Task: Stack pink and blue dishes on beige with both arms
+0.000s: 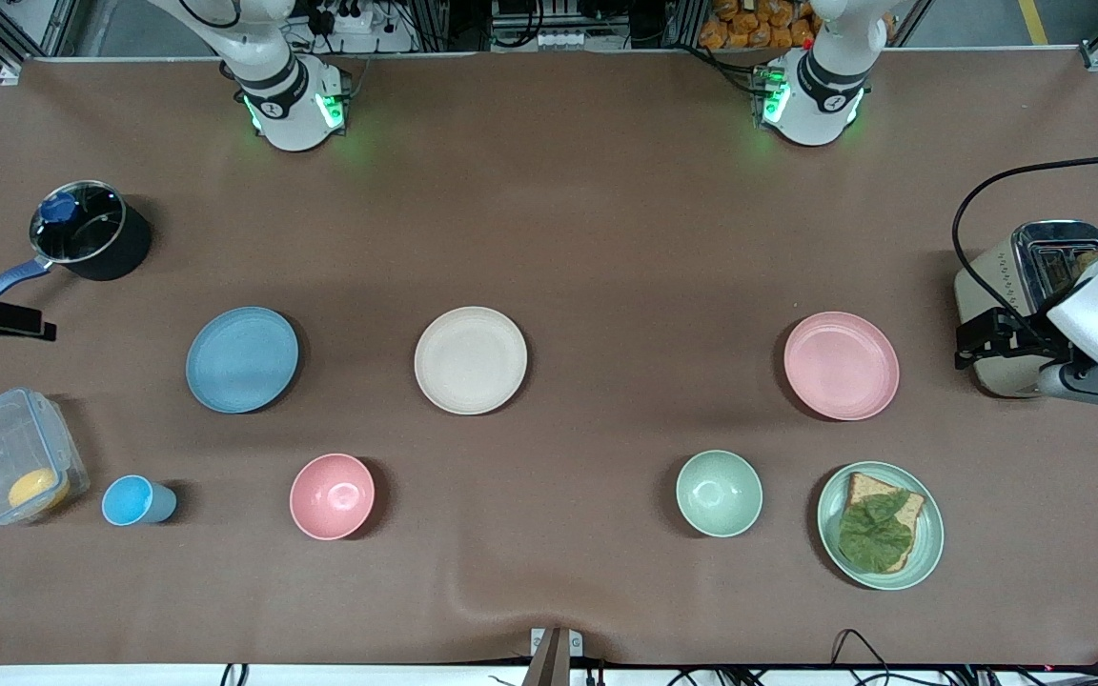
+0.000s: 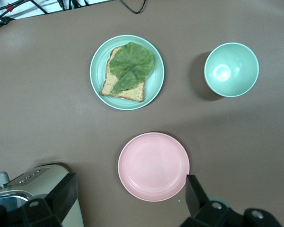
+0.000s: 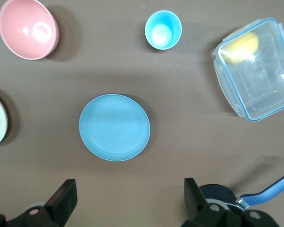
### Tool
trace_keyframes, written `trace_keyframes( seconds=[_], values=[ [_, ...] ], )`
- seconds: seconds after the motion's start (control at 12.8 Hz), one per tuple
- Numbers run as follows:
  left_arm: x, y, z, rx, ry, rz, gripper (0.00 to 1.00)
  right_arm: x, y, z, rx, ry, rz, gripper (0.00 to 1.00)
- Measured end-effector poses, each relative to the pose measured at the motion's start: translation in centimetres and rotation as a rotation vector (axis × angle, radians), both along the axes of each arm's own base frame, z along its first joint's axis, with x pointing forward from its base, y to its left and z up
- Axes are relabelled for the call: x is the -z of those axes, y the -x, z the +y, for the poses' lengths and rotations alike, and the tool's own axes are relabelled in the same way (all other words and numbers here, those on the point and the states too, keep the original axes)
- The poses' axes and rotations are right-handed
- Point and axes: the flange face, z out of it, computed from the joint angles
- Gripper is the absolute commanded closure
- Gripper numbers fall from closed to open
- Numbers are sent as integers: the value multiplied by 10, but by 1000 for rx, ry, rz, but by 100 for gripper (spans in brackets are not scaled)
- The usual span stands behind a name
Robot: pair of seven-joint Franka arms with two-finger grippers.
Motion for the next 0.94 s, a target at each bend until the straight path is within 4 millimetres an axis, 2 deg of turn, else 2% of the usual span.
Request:
trace_keyframes(
  seconds=[0.16, 0.47, 0.7, 0.94],
  values=[
    [-2, -4, -9, -29, 5, 6, 0, -15, 10, 22, 34, 12, -15, 0],
    [-13, -3, -19, -50, 3, 30, 0, -12, 34, 67, 7, 34, -92, 0],
    [-18, 1, -40, -59, -19, 51, 0, -15, 52, 84, 35, 41, -94, 0],
    [-30, 5, -38, -61, -65, 51, 0, -19, 57, 87, 38, 42, -98, 0]
  ],
)
